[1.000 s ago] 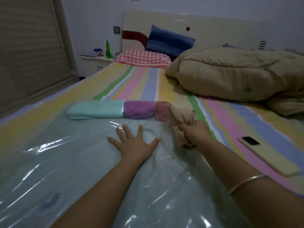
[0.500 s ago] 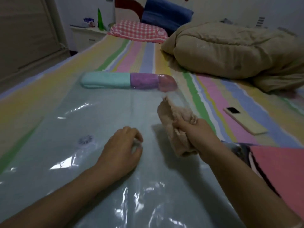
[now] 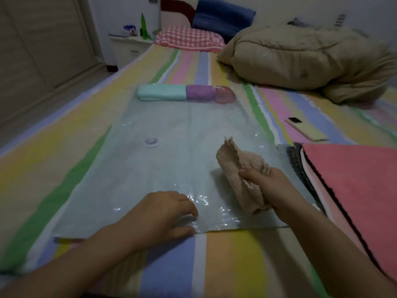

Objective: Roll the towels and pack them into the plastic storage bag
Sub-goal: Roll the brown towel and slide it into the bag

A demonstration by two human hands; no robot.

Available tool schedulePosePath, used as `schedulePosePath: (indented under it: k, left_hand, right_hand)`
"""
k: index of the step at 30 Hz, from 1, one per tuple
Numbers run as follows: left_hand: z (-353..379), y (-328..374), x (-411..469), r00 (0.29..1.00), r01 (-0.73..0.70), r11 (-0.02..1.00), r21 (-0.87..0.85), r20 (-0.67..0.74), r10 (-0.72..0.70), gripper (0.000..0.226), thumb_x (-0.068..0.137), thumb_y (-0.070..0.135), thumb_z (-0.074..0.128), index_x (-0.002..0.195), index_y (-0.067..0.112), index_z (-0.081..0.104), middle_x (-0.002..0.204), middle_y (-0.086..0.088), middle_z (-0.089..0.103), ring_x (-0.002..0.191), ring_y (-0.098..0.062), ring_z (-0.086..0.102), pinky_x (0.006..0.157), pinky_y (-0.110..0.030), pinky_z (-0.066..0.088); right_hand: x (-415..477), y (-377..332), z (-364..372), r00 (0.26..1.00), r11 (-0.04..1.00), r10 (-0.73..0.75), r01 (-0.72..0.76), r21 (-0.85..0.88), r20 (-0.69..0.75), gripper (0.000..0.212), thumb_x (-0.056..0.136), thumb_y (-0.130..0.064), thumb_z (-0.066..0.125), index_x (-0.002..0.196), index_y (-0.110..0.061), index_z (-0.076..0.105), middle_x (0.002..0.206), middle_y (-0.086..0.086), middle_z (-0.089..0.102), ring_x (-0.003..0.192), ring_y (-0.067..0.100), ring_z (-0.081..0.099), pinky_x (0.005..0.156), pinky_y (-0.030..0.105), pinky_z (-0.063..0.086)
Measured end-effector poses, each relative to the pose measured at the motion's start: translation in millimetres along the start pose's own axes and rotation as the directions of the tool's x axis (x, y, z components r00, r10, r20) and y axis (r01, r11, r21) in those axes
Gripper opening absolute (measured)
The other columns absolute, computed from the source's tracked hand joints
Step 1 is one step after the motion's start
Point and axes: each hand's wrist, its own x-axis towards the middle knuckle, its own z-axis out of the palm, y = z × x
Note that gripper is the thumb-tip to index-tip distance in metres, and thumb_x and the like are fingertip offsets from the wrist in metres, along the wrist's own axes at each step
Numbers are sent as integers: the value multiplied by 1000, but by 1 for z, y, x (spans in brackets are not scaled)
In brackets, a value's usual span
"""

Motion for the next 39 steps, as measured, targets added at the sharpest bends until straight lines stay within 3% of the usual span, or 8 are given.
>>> schedulePosePath:
  k: [7,12,18,21,24,29,35,39]
  left_hand:
    - [6,10,-8,996,-86,909,407,32,80,7,52,23,66,56,21,60,55,7,59,44,-14,58,37,-17,33]
    - [1,20,-12,977,-27,882,470,-175,123,17,64,16,41,58,21,56,52,4,51,39,-17,51,34,-20,28]
    - [-21,15,-7,945,235,967,-103,-209,-252,26,70,54,55,73,33,71,71,19,69,60,0,63,59,-25,52]
    - [-35,13,4,919,335,861,-382,-70,-389,19,72,51,70,72,33,74,70,21,70,68,3,65,70,-26,53]
    - [-52,16,16,892,318,771,-552,-102,-441,15,81,24,75,66,23,73,60,8,69,58,-1,63,60,-24,49]
    - [-80,21,27,919,154,908,-391,-280,-276,9,81,28,75,76,20,76,69,10,72,67,-1,66,64,-15,52]
    - [-104,38,42,947,57,902,-429,-263,-185,9,80,28,75,79,19,77,73,6,73,71,-5,68,74,-31,56]
    - [-127,39,49,955,108,664,-740,-108,-277,16,87,26,68,85,12,76,78,0,75,71,-9,69,63,-23,54]
  right_hand:
    - [-30,-4,-13,993,994,-108,107,-8,-38,5,85,-22,70,80,-21,69,78,-1,73,74,14,70,65,29,55]
    - [-40,-4,-21,982,985,-169,171,13,-79,3,85,-20,69,84,-22,71,81,0,75,78,19,71,76,40,57]
    - [-59,-8,-23,907,914,-400,406,15,-128,5,85,-11,68,82,-8,72,67,2,71,63,14,67,59,25,53]
    - [-73,-8,-20,813,810,-583,581,-77,7,32,86,0,66,56,-6,57,42,1,54,39,6,50,43,15,39]
    - [-82,-5,-13,702,657,-624,710,-255,344,14,85,-20,69,72,-18,63,64,-7,64,57,0,59,52,19,44]
    - [-55,18,0,828,244,-327,539,-806,455,33,80,-52,52,79,-20,53,83,-4,47,74,18,51,61,34,39]
    - [-30,-16,57,908,532,-380,372,-761,178,20,83,-42,54,77,-23,49,75,-4,55,72,22,60,58,26,38]
    - [10,-33,100,921,840,-363,389,-378,141,33,76,-44,62,103,-25,61,97,1,65,95,22,64,72,25,47]
